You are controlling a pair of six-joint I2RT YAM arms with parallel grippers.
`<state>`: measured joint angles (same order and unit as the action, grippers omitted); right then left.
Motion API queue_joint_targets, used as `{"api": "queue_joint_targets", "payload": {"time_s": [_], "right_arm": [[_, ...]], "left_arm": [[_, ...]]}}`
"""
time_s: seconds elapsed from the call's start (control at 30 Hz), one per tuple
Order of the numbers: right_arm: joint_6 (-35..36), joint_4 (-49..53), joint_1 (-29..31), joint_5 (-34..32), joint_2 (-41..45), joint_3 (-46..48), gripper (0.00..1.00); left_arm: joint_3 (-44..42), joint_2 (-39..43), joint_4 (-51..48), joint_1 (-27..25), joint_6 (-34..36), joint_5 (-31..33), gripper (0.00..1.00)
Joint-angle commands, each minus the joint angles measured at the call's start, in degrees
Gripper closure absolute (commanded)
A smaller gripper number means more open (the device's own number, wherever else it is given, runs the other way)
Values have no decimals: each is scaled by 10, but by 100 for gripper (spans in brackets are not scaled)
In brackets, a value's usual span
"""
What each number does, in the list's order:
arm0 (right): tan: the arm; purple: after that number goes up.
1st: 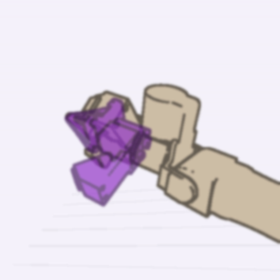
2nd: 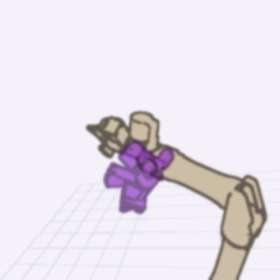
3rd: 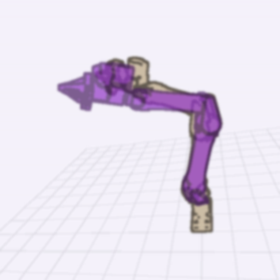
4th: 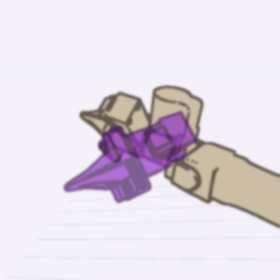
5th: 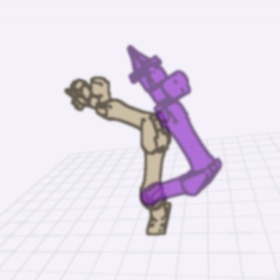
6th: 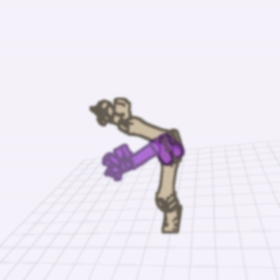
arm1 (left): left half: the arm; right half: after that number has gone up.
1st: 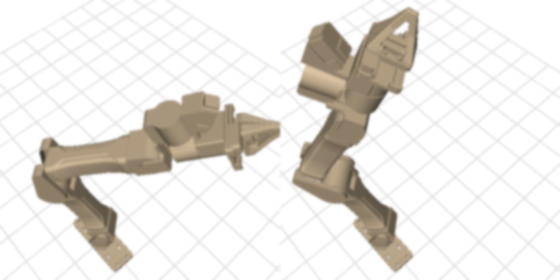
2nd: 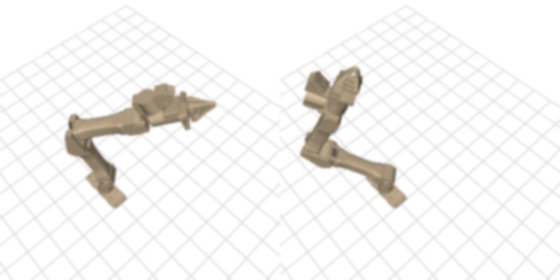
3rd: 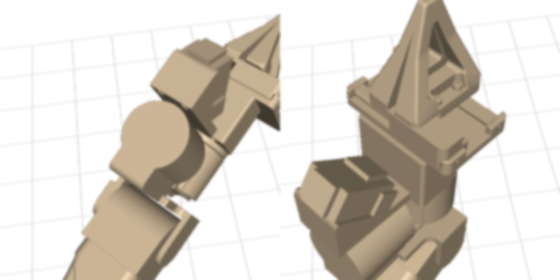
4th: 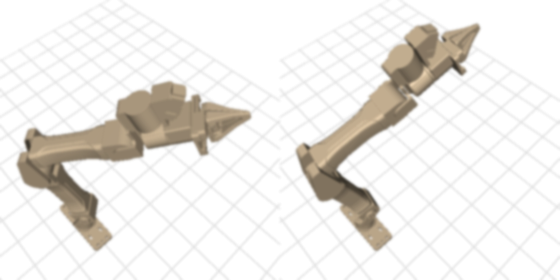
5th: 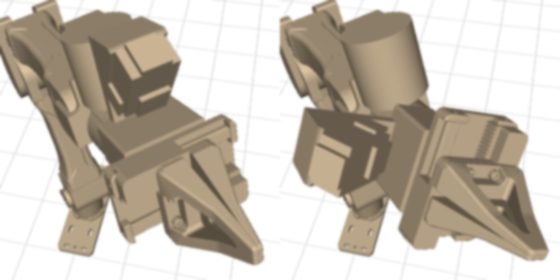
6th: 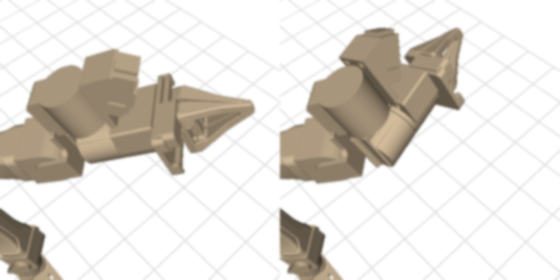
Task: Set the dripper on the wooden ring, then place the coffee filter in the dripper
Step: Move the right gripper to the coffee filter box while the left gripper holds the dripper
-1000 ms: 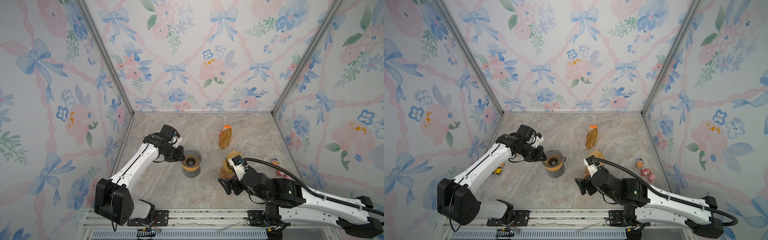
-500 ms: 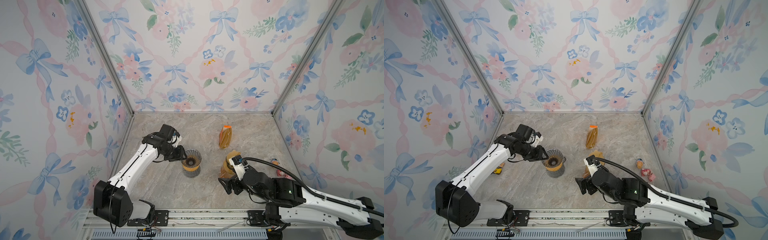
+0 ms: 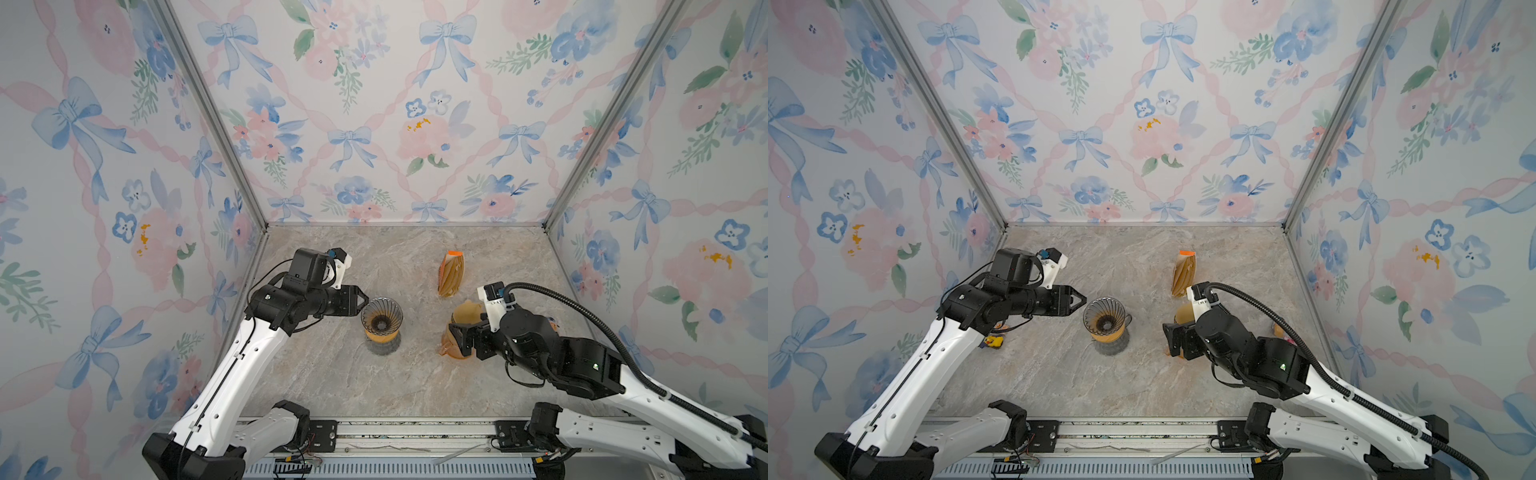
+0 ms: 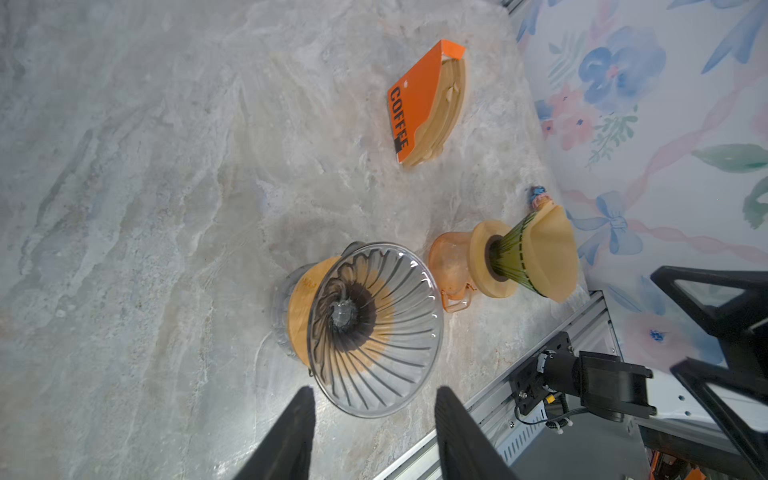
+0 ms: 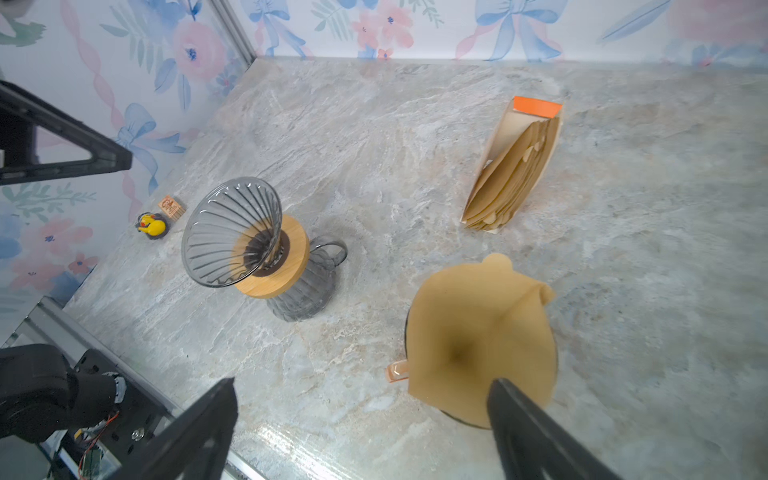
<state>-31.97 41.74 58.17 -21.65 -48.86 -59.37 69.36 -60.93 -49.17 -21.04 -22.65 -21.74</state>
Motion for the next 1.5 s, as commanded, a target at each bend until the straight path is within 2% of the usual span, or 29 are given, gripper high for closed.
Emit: {"api": "queue_joint_targets", "payload": {"time_s": [0.0,0.13,0.3,0.53,1.0,1.47], "right_arm": [[16,33,-52,36,-18,-40,11],[29,42,-138,105,-56,-73,21],[54,36,-200,166,-104,-98,31],[71,26,-239,213,-168,-135,42],[82,28,-309,209,-286,-224,64],[68,12,-352,214,-450,-311,67]], "left_arm": [[-26,21,69,-11,18,-33,46],[-46,39,119,-28,36,-37,31],[-75,55,176,-40,36,-49,2],[-92,65,203,-46,41,-49,2],[-116,68,257,-48,77,-65,2],[-135,79,306,-48,100,-64,2]]}}
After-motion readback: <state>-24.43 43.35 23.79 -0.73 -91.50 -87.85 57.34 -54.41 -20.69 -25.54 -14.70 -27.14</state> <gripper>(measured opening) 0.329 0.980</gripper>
